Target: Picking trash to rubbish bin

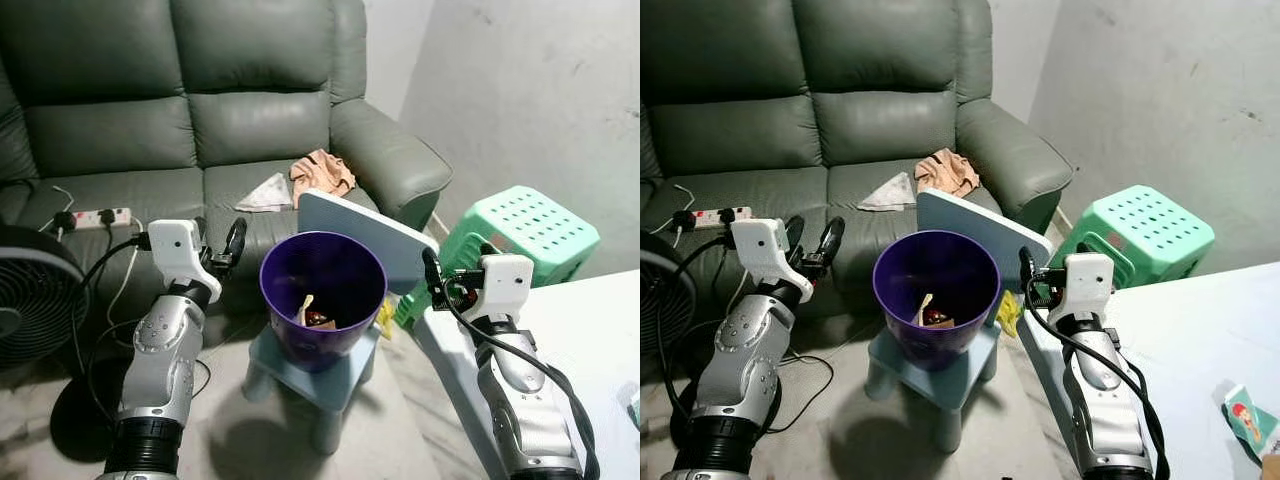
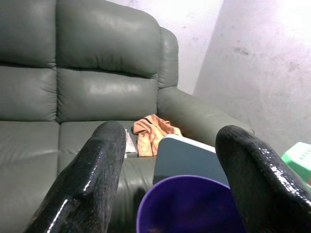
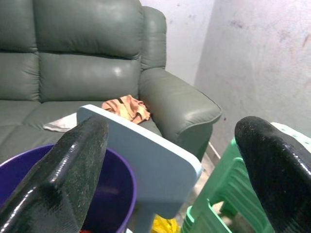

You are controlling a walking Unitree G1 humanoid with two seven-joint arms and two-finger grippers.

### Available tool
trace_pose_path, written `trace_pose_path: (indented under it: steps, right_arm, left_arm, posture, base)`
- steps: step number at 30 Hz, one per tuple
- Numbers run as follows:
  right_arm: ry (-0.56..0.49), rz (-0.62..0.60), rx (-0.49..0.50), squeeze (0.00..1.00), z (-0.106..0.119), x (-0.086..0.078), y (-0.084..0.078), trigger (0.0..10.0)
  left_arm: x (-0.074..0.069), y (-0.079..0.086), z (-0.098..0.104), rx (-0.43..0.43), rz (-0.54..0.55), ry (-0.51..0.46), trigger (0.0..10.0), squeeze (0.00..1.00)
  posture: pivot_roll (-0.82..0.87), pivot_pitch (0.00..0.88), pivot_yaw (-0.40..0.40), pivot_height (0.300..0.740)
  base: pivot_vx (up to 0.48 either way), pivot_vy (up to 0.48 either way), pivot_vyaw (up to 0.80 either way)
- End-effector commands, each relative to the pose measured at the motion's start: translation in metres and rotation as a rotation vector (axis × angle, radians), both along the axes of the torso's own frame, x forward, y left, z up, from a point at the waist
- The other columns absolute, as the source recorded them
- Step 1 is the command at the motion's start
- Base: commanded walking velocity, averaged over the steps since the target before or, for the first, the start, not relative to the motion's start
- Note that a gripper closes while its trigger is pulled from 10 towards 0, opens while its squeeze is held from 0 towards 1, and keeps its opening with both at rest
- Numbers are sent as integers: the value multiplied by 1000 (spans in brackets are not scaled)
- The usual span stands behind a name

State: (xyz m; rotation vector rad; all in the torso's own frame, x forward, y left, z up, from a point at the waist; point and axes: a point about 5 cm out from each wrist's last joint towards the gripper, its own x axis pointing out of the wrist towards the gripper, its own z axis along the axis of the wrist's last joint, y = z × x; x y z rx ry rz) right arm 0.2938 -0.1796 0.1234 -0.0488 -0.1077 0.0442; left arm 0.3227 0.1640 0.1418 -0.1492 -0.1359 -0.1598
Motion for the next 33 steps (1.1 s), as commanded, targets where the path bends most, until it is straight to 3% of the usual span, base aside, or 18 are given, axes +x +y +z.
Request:
trace_pose_path:
  steps: [1,9,16,20,22,33]
  right_arm:
    - [3,1,-6,0,0,-2,0,10000]
    - [5,3,-11,0,0,-1,1,10000]
    - [-1,11,-11,0,2,2,3,10000]
    - [1,14,-13,0,1,2,3,10000]
    - [4,18,-16,0,0,1,3,10000]
    - [9,22,-20,0,0,-1,3,10000]
  left_arm:
    - [-1,-2,3,18,-8,-7,10000,0]
    - [2,-5,4,25,-21,-13,10000,0]
    - [6,-6,8,-31,-31,-19,10000,0]
    - [7,-7,7,-45,-25,-11,10000,0]
    - [8,-4,5,-50,24,10,10000,0]
    - [10,-6,3,-48,30,27,10000,0]
  posture:
    - [-53,0,-69,740]
    - [-53,0,-69,740]
    - [-53,0,-69,740]
    - [-53,0,-74,740]
    - [-53,0,-76,740]
    - [-61,0,-78,740]
  base:
    - [0,0,-719]
    - [0,0,-719]
    - [0,175,-718]
    - [0,426,-719]
    - [0,0,-716]
    - [0,0,-718]
